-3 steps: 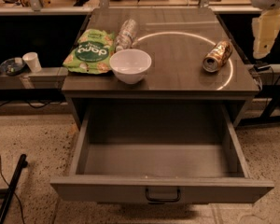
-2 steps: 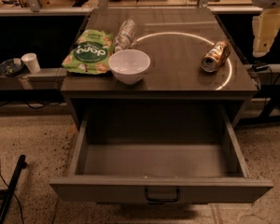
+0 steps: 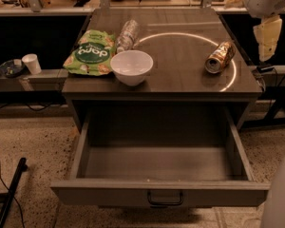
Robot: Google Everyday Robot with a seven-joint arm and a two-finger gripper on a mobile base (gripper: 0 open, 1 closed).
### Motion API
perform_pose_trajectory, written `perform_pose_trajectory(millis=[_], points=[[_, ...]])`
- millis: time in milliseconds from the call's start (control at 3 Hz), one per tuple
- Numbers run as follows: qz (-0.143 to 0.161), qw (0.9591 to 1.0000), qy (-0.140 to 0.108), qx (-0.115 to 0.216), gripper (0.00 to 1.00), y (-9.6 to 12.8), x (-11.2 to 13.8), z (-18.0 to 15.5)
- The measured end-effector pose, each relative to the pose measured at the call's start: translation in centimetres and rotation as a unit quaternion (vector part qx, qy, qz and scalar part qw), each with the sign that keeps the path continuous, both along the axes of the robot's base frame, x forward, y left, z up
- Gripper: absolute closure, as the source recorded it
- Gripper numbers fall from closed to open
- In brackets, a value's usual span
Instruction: Place orange can into top drawer
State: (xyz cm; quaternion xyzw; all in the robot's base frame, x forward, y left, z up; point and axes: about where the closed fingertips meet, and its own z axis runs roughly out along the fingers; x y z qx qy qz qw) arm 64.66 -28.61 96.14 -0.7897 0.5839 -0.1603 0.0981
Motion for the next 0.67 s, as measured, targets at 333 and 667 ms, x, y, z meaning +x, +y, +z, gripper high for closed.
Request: perform_pose_trajectory(millis=[333,667], points=[[0.085,0.9952,-0.005,-0.048,0.00,0.0,1.1,-1.1],[0.177,0.9798,0.004,-0.093,0.00,0.9,2.2,-4.0]])
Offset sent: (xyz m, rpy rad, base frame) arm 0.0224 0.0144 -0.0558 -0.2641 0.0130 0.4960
